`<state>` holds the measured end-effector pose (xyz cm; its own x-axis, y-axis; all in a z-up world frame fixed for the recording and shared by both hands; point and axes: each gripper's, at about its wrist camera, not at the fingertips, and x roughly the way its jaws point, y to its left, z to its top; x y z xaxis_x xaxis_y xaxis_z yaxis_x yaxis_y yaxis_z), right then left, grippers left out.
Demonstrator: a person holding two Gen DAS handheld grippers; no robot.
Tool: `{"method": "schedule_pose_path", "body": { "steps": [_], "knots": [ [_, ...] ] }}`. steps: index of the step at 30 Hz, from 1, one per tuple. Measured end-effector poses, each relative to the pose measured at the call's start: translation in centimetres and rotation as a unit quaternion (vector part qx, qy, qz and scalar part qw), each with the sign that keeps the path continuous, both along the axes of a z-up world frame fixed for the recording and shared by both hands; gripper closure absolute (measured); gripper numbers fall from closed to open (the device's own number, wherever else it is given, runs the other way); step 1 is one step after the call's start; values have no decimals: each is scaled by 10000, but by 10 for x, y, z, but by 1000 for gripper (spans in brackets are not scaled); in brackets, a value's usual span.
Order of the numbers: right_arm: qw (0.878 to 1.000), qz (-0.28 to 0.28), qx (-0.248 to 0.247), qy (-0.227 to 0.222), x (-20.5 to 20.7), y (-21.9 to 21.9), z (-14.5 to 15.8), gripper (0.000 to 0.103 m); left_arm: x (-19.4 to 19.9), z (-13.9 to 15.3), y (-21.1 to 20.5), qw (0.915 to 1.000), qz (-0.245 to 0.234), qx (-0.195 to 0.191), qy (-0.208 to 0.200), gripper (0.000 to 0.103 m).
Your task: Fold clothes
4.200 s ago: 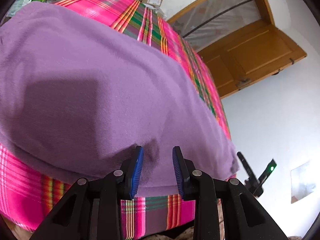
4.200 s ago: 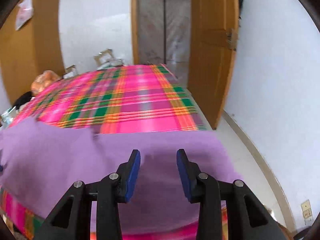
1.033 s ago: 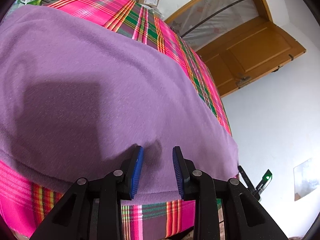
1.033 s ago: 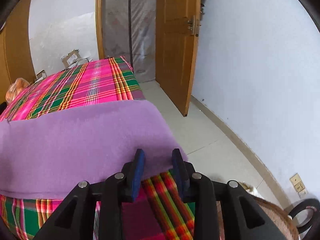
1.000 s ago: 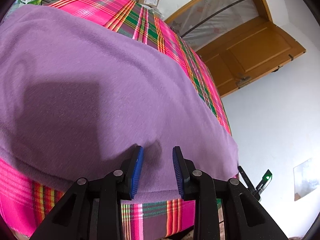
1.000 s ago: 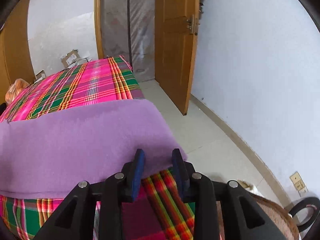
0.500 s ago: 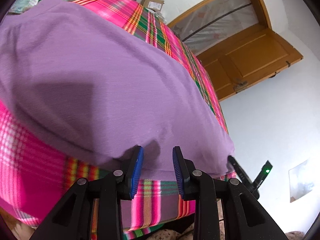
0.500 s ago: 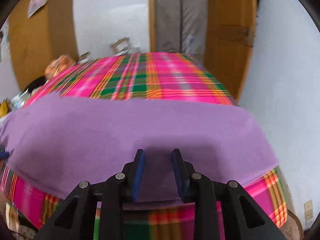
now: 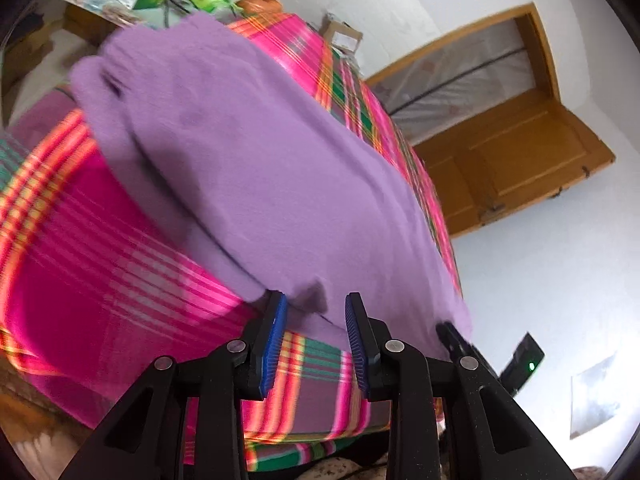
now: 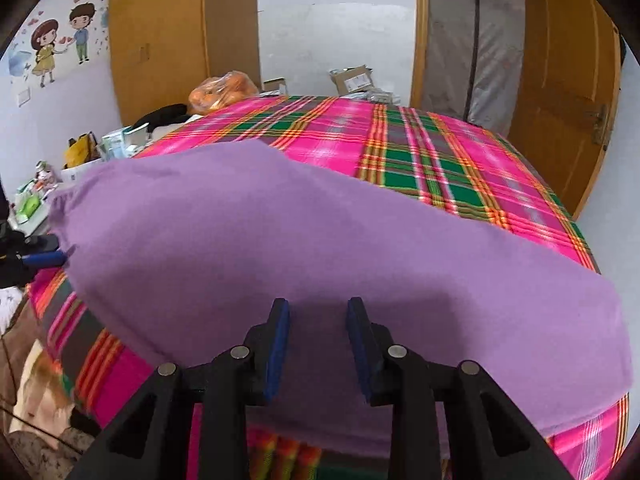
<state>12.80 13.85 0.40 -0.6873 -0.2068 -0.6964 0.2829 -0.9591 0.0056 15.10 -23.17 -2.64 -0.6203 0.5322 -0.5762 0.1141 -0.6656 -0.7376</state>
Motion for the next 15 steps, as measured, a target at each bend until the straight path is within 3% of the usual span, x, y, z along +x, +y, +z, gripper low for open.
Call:
{"method": "schedule_pose_path", "body": {
  "steps": [6, 10, 15],
  "knots": [
    [9991, 420, -60, 84, 1, -24, 8, 72, 1, 2, -21, 9994, 339, -72, -36, 72],
    [9978, 650, 4, -92, -6, -50, -1, 70, 2, 2, -35, 9984, 561, -86, -48, 72],
    [9920, 1256, 74, -57, 5, -79, 1, 70, 5, 1, -62, 9947, 1012, -150, -127, 70]
  ]
}}
